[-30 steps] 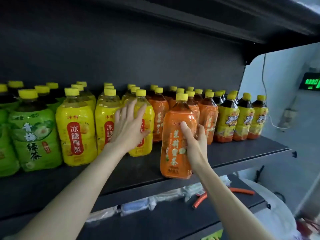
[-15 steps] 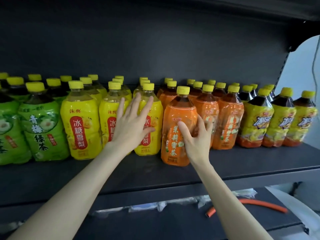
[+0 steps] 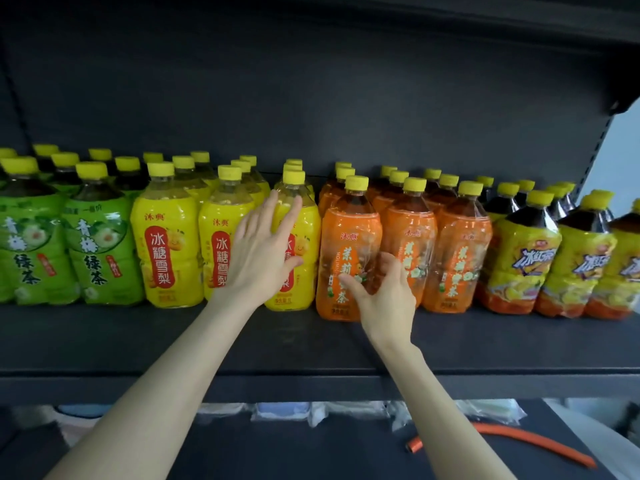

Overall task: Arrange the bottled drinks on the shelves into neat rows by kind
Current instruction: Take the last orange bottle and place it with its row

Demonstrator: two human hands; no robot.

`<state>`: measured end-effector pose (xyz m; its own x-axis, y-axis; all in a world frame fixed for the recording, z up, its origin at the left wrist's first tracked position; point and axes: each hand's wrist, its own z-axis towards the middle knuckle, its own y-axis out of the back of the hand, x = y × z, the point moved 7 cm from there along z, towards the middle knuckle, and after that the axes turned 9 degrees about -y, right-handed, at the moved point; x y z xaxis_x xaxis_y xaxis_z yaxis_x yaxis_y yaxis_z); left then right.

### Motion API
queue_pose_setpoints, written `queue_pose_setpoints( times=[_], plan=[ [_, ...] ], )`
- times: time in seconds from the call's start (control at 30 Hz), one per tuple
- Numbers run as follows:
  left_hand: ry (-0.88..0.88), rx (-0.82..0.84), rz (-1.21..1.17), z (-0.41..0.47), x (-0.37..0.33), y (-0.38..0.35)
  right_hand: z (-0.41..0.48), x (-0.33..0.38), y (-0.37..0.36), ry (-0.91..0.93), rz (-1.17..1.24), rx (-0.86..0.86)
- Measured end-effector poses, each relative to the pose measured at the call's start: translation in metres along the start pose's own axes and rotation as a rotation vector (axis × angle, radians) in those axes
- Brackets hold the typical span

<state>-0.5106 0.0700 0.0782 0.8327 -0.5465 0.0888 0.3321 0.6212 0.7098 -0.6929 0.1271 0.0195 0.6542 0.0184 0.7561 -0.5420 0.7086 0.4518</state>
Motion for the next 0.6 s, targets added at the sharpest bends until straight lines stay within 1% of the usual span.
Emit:
queue_pose_setpoints(
  times=[0.1,0.23,0.37,0.53,0.6],
  plan=[
    [0.026,0.007,-0.055,-0.001,0.0,0.001,0.007,0.0,0.003,0.004,-0.05,-0.012],
    [0.036,0.025,-0.072,-0.001,0.001,0.001,0.012,0.005,-0.001,0.062,-0.193,-0.024],
    [0.026,0.012,-0.062,-0.002,0.002,0.0,0.018,0.01,-0.001,0.063,-0.36,-0.03],
    [0.003,-0.021,-0.052,-0.002,0.002,-0.003,0.018,0.008,-0.005,0.032,-0.392,-0.03],
    [-0.018,-0.036,-0.04,-0.002,0.001,-0.002,0.015,0.014,-0.003,0.072,-0.358,-0.093]
  ],
)
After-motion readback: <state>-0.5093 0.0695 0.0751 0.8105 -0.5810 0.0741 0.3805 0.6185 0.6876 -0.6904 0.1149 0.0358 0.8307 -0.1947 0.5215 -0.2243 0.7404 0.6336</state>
